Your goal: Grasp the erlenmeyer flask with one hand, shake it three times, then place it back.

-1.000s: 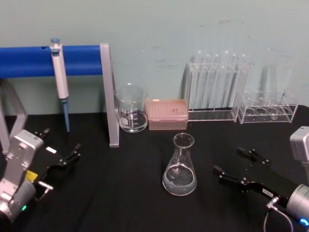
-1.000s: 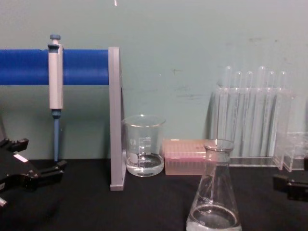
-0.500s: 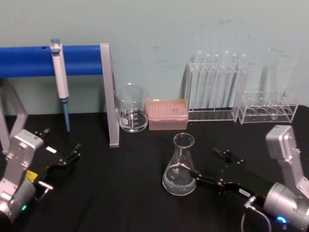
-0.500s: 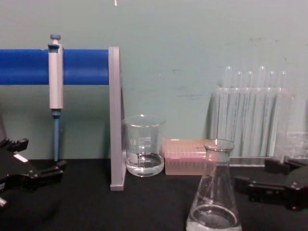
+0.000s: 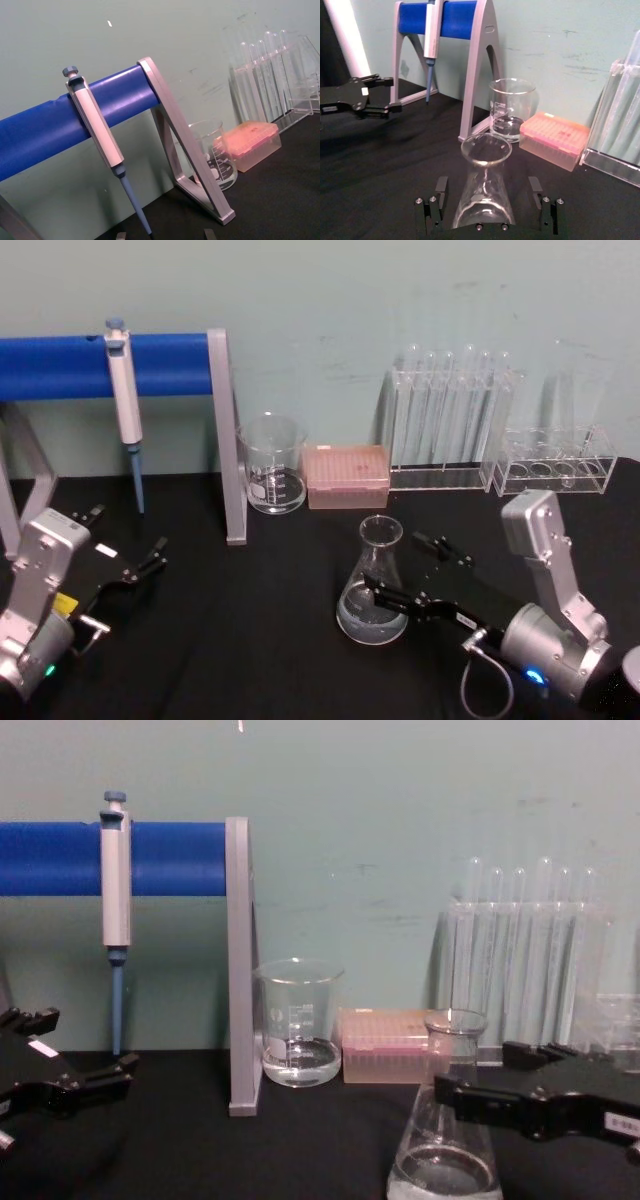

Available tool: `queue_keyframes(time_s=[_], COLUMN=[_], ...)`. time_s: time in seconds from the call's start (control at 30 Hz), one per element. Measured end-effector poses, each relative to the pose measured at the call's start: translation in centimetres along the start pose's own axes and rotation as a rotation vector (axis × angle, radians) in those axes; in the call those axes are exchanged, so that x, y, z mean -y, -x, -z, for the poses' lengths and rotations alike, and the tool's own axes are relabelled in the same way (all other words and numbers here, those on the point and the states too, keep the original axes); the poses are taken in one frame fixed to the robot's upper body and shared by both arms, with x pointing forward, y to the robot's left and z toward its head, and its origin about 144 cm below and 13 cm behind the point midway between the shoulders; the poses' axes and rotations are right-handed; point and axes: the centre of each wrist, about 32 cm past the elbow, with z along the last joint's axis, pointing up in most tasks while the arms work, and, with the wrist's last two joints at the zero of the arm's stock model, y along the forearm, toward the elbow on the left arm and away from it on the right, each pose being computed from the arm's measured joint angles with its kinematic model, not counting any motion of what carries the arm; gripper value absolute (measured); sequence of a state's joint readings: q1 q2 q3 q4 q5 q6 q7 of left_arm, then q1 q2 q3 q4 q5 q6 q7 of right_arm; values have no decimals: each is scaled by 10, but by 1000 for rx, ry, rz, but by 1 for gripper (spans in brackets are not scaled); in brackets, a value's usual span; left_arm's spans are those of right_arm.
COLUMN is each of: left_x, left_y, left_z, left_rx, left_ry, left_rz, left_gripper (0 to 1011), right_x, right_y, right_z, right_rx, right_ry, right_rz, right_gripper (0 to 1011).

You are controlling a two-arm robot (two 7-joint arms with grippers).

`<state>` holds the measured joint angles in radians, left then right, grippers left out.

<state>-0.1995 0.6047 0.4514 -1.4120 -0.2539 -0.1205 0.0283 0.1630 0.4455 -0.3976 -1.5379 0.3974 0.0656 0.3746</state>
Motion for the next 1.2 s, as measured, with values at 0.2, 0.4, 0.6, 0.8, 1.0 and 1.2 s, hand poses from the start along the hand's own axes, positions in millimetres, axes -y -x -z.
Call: queue_keyframes(time_s=[0.2, 0.4, 0.6, 0.8, 1.0, 1.2], left_x=[0, 0, 0, 0, 0, 0], left_y=[0, 0, 0, 0, 0, 0], left_z=[0, 0, 0, 0, 0, 0], left_rx=[0, 0, 0, 0, 0, 0], left_ry=[0, 0, 0, 0, 0, 0], left_rz=[0, 0, 0, 0, 0, 0], left_gripper=[1001, 1001, 1001, 1001, 1001, 1001], right_x=[-13, -21, -28, -32, -34, -36], right_y=[3, 5, 7, 6, 5, 5], right_z=[2, 4, 5, 6, 6, 6], right_rx=[0, -5, -7, -5, -2, 0], right_ry=[-5, -5, -11, -11, -13, -17], right_rz=[17, 10, 0, -1, 2, 6], right_gripper=[1000, 1000, 1000, 1000, 1000, 1000])
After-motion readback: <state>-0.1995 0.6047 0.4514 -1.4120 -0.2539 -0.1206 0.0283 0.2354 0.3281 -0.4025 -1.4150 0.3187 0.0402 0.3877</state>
